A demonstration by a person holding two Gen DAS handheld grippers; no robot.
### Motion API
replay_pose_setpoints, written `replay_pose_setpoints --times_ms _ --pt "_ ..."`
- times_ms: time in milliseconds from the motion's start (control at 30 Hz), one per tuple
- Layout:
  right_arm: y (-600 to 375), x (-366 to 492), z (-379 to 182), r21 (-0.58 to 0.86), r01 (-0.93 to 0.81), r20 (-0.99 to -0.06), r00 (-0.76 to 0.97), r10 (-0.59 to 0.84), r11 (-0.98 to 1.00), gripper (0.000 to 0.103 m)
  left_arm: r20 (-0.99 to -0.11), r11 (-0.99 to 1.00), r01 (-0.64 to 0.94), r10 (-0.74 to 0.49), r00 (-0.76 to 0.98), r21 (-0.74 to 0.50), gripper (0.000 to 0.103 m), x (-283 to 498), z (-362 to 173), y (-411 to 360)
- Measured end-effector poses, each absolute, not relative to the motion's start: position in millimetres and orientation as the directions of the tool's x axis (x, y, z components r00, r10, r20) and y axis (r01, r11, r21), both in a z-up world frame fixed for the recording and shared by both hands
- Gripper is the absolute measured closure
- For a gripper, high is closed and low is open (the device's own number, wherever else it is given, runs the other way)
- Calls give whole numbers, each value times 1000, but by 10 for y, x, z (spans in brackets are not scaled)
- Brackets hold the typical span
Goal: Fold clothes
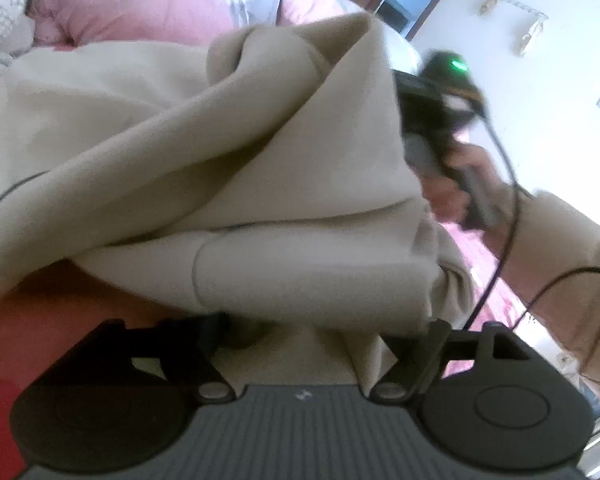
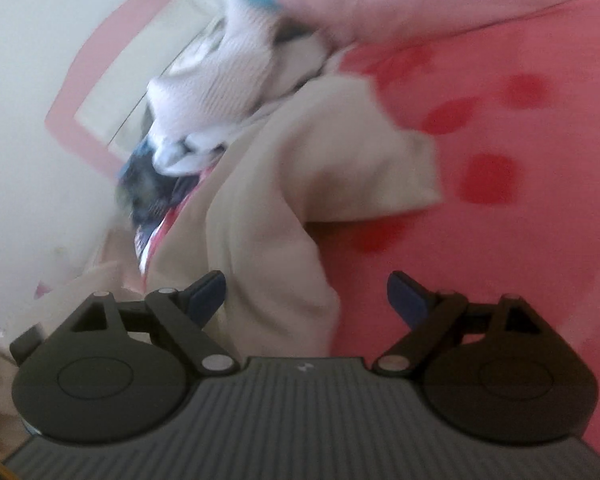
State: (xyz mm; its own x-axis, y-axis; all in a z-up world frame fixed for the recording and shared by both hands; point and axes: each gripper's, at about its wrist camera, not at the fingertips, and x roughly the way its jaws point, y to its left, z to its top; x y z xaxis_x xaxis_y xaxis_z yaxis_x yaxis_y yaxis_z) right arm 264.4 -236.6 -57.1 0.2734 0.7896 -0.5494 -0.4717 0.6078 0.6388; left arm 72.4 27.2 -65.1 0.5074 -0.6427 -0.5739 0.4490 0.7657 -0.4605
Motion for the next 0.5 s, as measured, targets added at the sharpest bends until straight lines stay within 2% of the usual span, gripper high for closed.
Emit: replay_pose_setpoints --times_ms 233,500 --pt "-2758 1761 -31 482 -453 -507 554 660 750 15 -533 792 385 -606 590 -474 17 420 -557 596" --pt "-1932 1117 567 214 -611 -436 639 634 763 15 -518 870 236 -454 724 -432 15 220 -516 1081"
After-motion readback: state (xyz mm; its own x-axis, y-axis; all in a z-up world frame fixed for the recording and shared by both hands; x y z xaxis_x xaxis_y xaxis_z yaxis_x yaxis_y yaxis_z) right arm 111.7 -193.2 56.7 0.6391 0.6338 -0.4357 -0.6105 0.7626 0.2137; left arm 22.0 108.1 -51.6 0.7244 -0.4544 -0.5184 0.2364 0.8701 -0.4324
